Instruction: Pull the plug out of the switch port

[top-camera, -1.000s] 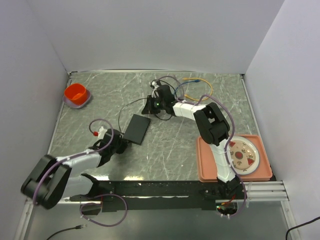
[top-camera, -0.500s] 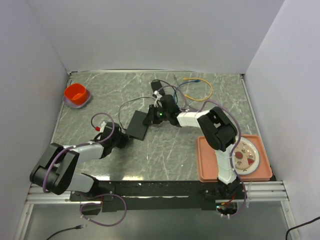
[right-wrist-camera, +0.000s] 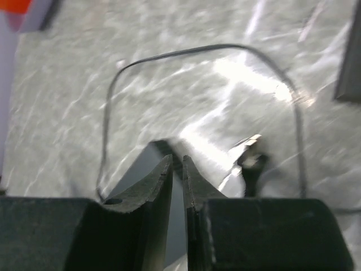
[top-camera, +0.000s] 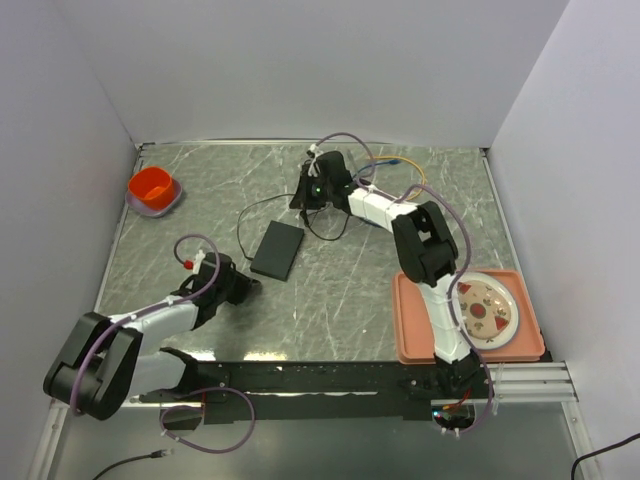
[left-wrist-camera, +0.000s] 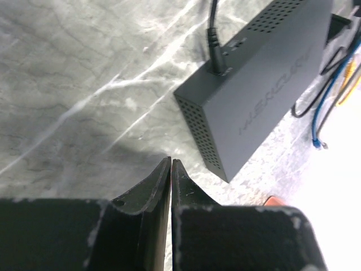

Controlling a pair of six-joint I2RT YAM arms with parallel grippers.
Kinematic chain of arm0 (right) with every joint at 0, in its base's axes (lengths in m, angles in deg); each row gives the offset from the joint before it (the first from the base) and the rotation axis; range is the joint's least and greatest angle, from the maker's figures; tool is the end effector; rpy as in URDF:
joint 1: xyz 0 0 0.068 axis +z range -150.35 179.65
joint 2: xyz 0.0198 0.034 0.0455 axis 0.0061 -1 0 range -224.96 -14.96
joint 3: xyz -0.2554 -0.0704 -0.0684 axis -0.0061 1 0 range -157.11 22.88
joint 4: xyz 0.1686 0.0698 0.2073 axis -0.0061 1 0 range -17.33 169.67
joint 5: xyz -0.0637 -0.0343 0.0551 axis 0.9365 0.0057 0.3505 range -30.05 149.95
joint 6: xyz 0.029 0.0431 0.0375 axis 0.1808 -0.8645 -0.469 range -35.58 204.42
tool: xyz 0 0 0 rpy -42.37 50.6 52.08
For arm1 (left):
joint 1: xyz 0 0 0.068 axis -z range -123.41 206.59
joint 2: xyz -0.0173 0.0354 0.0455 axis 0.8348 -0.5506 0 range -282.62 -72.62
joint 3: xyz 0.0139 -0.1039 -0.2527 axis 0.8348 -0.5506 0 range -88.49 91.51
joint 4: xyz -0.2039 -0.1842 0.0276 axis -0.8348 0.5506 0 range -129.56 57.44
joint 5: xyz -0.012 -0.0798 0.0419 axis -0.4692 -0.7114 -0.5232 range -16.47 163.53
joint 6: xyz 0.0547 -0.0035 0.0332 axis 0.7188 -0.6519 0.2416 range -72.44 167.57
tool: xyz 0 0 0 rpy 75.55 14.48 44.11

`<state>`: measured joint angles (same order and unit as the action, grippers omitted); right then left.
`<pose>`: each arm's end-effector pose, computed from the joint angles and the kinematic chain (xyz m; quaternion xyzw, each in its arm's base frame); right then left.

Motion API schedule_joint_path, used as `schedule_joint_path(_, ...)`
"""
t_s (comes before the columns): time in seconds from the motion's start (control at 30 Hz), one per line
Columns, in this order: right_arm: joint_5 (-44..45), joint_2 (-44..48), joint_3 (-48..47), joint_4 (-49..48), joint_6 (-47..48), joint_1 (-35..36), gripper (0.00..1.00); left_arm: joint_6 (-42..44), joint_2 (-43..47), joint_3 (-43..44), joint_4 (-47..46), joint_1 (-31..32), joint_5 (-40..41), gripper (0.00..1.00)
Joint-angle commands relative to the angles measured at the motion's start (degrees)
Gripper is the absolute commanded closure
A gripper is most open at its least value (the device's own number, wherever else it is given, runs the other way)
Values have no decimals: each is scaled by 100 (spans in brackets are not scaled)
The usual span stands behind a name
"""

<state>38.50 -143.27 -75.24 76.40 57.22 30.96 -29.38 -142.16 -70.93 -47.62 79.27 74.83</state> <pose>0.4514 0.2957 0.1751 -0.1186 0.8635 0.3690 0.3228 0.2074 -0.0854 0.1074 -0.4236 0.8169 -0.2922 0.2605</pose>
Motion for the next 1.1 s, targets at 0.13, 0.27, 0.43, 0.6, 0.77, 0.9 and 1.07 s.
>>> schedule_joint_path(0.13,-227,-660,-654,962,197,15,81,48,46,-42,-82,-26,-77,89)
schedule_joint_path(0.27,-324,-766,-814,1271,426,42,81,57,-183,19,-188,-18,-174,88)
schedule_joint_path(0.43,-518,-485,-322,1166,575,94,81,57,-332,72,-232,-26,-148,87)
schedule_joint_path(0.6,-404,-99,406,1131,769,366,82,180,-674,405,-170,-26,-148,84)
schedule_joint_path(0.77,-202,709,1803,315,532,577,83,206,-1035,617,-135,-35,-148,78)
schedule_joint_path(0.9,0,1132,2858,-135,479,867,84,303,-1220,862,-47,-62,-148,71)
schedule_joint_path(1.07,71,1492,3466,-494,321,1324,84,417,-1597,1275,128,-53,-148,68)
